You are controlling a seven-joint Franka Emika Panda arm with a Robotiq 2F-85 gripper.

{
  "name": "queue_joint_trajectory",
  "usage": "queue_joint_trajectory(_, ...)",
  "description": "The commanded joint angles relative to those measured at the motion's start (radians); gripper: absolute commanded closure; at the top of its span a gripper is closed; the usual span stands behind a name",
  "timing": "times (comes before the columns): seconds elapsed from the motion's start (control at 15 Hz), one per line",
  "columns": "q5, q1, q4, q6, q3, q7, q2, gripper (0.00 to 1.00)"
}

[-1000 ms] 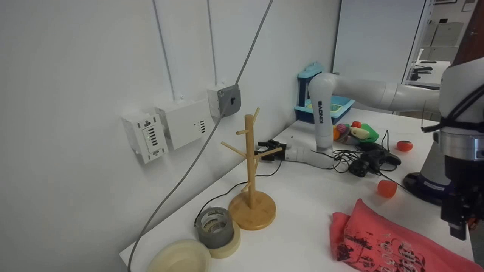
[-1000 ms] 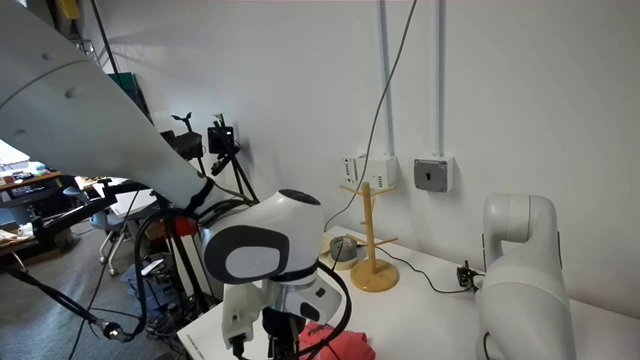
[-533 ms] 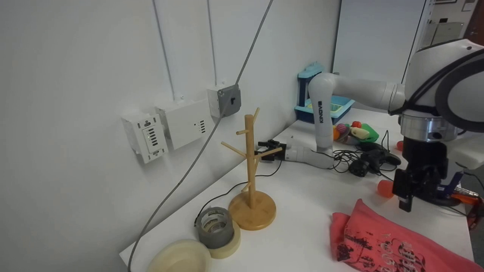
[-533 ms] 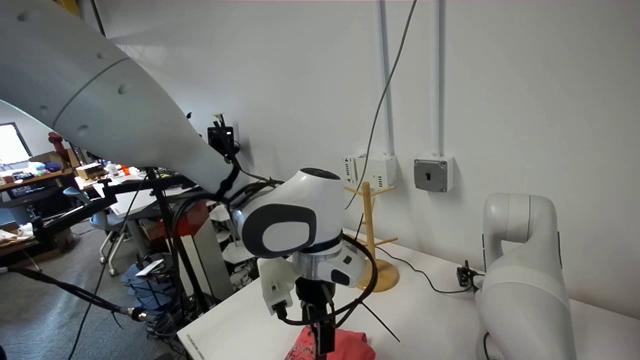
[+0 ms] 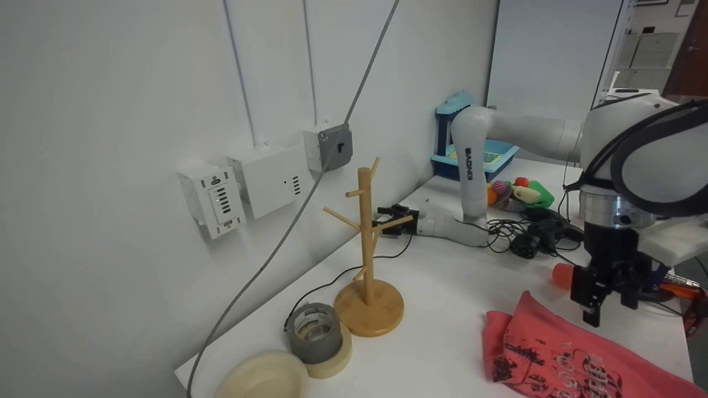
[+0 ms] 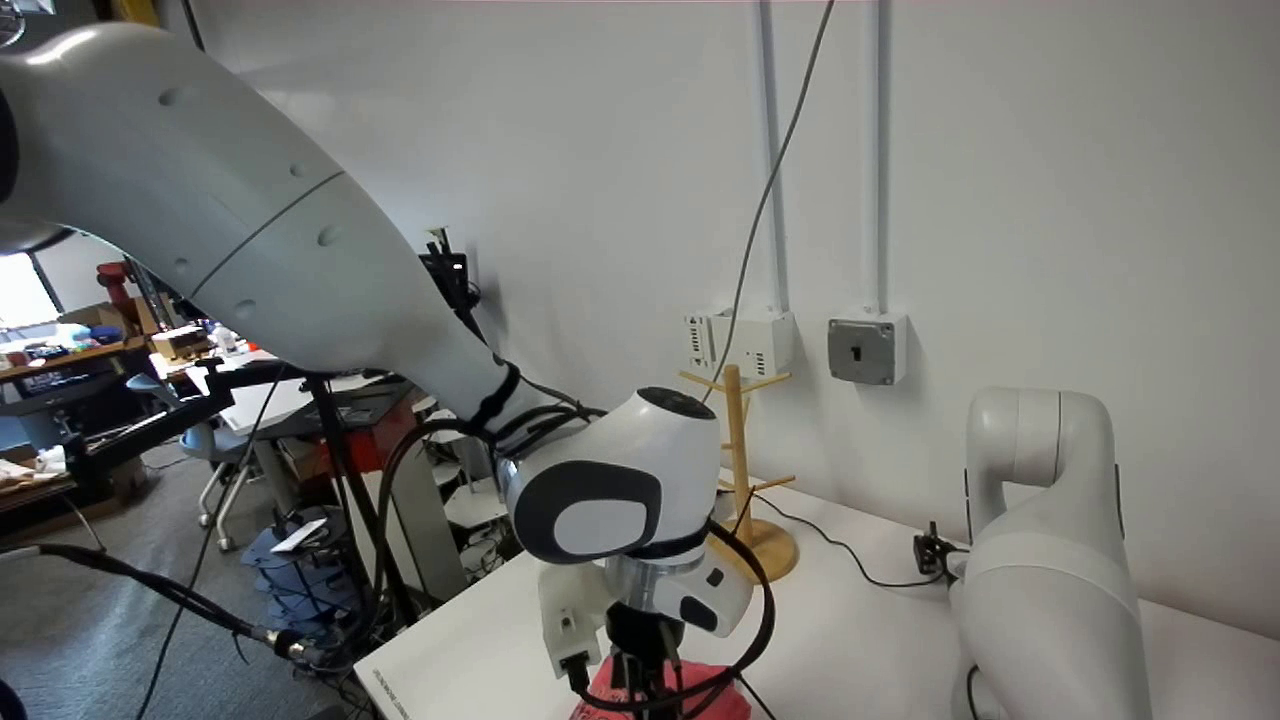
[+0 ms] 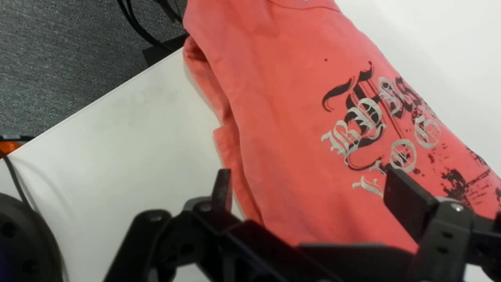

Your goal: Lift the sweatshirt and place it on the table

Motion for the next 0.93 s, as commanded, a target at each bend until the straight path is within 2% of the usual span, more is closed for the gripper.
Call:
queue_joint_trajectory(0.0,0.122,-0.044,0.029,-0.043,0.030,-0.111,0.046,0.00)
queue_joint_trajectory(0.27,0.217,-0.073,0.061,-0.081,0.037,-0.187,0.094,0.00)
queue_joint_trajectory(0.67,0.167,-0.065,0.089,-0.023,0.009,-0.157,0.169,0.05)
queue_joint_trajectory(0.73,0.175,-0.067,0.097,-0.021,0.014,-0.161,0.180,0.10)
queue_joint_trajectory(0.87,0.191,-0.072,0.113,-0.024,0.028,-0.170,0.200,0.29)
